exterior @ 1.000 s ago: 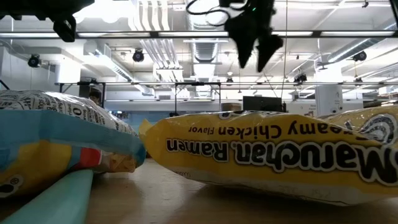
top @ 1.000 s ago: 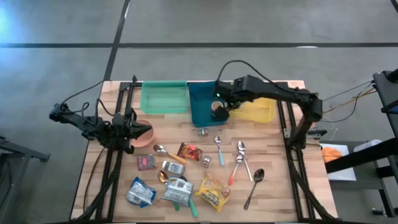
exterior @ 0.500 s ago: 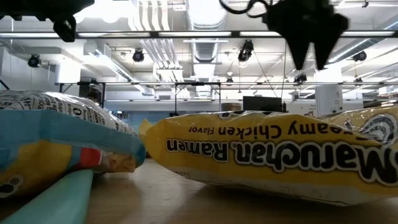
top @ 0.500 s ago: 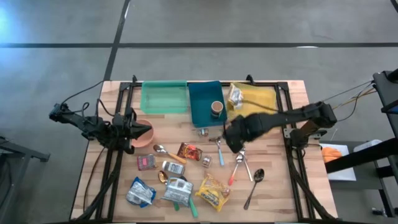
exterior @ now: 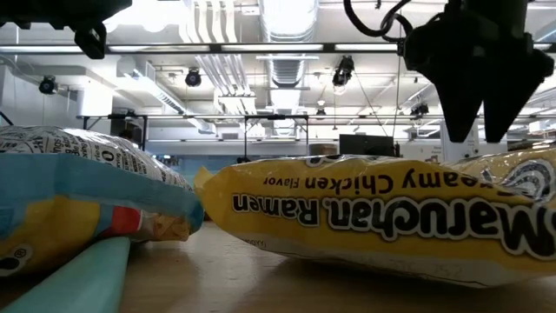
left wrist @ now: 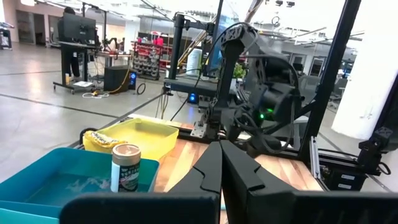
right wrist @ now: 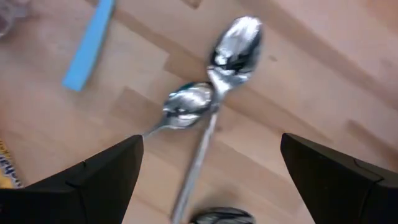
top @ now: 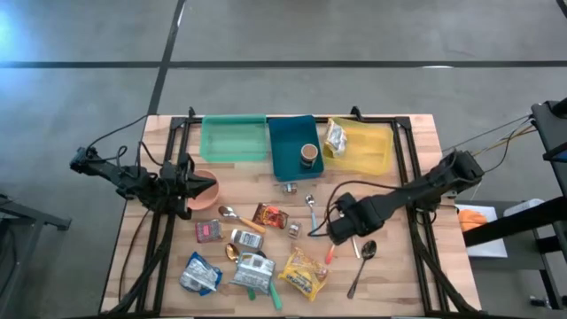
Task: Pick & Place Food Item
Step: Put the silver spoon into the green bin
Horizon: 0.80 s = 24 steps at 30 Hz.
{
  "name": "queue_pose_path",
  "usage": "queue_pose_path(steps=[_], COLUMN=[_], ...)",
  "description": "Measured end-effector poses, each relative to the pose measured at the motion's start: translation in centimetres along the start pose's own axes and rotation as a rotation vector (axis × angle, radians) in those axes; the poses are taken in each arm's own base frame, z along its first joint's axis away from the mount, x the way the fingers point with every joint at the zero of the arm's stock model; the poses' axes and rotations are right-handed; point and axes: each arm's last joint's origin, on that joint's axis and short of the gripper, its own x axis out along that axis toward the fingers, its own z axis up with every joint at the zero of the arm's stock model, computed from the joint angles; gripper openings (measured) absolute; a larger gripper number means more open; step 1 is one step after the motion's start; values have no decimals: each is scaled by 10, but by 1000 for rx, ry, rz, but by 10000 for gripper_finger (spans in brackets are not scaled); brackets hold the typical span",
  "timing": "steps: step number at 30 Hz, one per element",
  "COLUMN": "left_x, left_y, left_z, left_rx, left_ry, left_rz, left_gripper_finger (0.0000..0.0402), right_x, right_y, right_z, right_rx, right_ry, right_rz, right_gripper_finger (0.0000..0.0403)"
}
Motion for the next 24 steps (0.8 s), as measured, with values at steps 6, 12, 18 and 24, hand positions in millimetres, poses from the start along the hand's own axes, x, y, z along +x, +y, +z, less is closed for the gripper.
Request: queue_pose_path(steps=[6, 12, 18, 24], left_x=[0, 0, 0, 0], left_y=[0, 0, 0, 0], left_z=[0, 0, 0, 0], left_rx=[-1, -3, -3, -3], left_ry=[-1, -4, -4, -4], left_rz=[0, 0, -1, -1], left_gripper_finger=[2, 2, 2, 2], right_x=[20, 40, 51, 53], right_y=[-5, -7, -11, -13], right_z=[-13, -22, -24, -25], right_rx=[15, 42, 57, 64], right_ry=[21, 49, 55, 51], right_rz=[4, 46, 53, 48], right_gripper_finger=[375, 375, 375, 375])
